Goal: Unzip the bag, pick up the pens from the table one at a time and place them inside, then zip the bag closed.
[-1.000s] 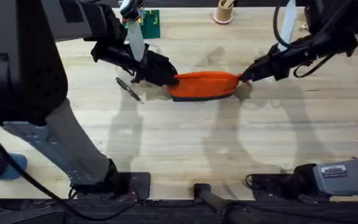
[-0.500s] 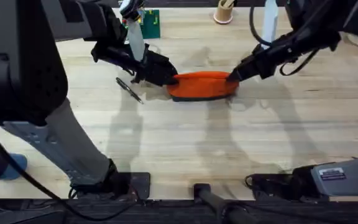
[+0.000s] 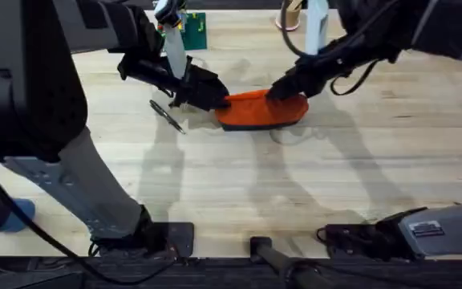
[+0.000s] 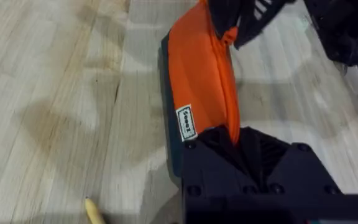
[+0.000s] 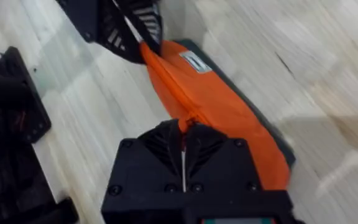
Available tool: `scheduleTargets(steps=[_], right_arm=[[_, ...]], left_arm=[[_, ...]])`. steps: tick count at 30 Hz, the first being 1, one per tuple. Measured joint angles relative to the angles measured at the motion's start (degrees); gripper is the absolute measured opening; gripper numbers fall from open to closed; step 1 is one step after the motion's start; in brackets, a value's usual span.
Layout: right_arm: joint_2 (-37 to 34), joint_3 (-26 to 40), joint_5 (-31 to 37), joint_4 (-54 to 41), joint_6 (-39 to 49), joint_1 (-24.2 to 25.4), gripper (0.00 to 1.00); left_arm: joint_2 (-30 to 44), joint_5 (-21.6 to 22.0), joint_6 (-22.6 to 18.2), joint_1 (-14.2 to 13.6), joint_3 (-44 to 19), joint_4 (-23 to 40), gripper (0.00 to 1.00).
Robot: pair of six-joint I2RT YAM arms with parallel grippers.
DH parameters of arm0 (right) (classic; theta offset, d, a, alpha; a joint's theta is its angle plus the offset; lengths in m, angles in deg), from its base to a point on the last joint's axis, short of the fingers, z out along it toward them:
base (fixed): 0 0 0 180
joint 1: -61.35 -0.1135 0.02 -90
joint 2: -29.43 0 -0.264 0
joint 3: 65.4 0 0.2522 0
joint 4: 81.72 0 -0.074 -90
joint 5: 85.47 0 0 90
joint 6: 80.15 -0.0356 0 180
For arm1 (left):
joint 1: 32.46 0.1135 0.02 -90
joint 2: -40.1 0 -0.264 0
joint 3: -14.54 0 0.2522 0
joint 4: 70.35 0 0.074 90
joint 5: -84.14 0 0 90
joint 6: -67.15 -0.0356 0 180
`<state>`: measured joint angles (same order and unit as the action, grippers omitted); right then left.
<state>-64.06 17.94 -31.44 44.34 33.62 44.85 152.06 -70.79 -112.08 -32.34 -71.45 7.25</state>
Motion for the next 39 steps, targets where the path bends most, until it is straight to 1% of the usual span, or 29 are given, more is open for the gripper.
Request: scheduleTargets(steps=[8,20,39], right_arm=[[0.0,0.0,0.5,6.2,-5.9,-5.8,0.029],[-0.5,0.0,2.1,10.1,-11.6,-10.3,0.029],[-1.1,0.0,2.3,11.1,-14.4,-12.1,0.029]], left_arm=[[0.0,0.0,0.0,0.0,0.0,0.0,0.042],[0.0,0.0,0.0,0.0,0.0,0.2,0.042],[0.0,0.0,0.0,0.0,0.0,0.3,0.042]])
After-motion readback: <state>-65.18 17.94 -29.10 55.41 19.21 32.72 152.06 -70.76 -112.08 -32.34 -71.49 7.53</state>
